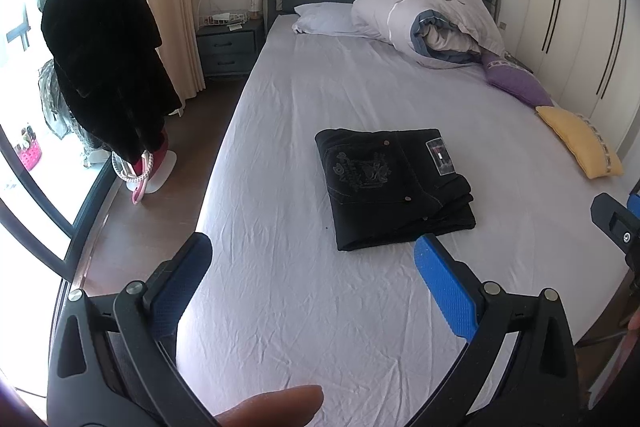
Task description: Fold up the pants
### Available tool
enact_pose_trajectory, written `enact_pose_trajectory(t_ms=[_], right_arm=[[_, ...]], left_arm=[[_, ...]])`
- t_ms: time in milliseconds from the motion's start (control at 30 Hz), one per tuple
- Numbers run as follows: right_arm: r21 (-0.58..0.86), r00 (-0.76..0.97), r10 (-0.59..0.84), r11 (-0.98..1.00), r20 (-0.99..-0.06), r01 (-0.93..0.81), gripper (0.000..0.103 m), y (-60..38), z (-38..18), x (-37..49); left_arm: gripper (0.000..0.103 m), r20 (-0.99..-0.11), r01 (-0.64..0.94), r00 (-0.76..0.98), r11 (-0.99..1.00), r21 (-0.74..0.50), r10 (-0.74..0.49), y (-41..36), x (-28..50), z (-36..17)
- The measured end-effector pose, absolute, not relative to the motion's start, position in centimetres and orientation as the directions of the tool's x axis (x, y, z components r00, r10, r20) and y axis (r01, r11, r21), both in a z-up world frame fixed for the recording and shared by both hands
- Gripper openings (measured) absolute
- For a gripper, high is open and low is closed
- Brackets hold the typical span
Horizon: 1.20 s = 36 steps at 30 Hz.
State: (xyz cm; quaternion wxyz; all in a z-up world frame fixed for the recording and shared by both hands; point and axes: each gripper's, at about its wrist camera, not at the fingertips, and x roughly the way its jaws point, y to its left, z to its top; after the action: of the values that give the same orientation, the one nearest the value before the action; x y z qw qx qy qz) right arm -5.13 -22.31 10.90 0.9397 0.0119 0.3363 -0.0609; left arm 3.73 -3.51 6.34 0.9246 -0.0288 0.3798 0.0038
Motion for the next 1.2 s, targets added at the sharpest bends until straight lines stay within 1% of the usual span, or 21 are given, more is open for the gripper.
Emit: enact_pose_trajectory(t_ms=[1200], right_arm=[[-0.006,0.749,-0.090,0.993,-0.656,0.114,0.103,-22.2,9.4,-5.0]], left_arm=[[0.103,-0.718,-0.037,0.696,0.999,-0.037,-0.001,-3.7,4.4,4.8]])
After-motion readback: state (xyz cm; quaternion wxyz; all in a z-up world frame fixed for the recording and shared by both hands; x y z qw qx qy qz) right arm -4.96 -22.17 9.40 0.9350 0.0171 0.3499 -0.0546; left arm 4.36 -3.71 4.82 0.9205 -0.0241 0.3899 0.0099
